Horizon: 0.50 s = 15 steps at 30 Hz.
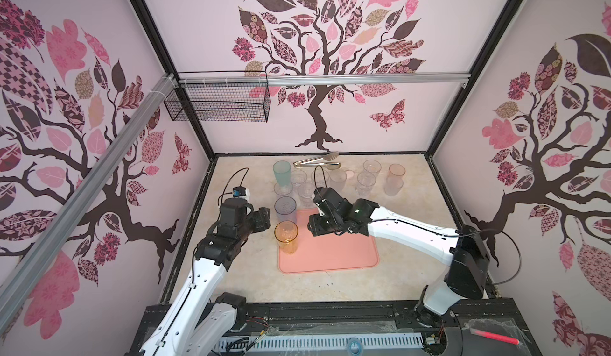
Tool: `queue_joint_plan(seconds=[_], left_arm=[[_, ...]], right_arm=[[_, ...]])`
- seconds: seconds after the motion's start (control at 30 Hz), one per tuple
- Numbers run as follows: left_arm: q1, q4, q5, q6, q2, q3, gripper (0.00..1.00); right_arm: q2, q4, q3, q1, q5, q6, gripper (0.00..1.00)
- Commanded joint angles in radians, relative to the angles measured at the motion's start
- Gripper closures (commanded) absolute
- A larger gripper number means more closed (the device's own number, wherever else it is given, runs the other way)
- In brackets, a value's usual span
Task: Place the glasses into the tray
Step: 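Open the right gripper and raise it away from the amber glass, then reach the left gripper to the teal dotted glass while the right hovers over the tray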
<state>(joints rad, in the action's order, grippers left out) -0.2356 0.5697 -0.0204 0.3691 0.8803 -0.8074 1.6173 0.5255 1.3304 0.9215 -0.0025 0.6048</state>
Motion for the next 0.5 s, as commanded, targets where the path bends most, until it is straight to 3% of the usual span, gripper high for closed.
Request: queue_joint_plan(seconds=[0.0,0.2,0.33,0.47], left_arm=[[0.037,-0.028,0.012,-0.038,0.077,-0.103,0.27],[0.121,-0.055,0.135,0.006,0.324,-0.272,0.30],[0.130,-0.102,0.141,0.012,0.454,-0.373,0.29],[0.153,-0.154,0.218,0.030,0.573,-0.442,0.27]], right_arm=[[-0.060,-0.104,-0.067,-0.037,-0.028,0.000,0.45],[-0.064,-0.089,-0.077,-0.041,0.014,-0.058,0.31],[-0.065,-0.076,-0.082,-0.055,0.012,-0.061,0.30],[-0.082,-0.076,-0.119,-0.089,-0.006,-0.044,0.29]])
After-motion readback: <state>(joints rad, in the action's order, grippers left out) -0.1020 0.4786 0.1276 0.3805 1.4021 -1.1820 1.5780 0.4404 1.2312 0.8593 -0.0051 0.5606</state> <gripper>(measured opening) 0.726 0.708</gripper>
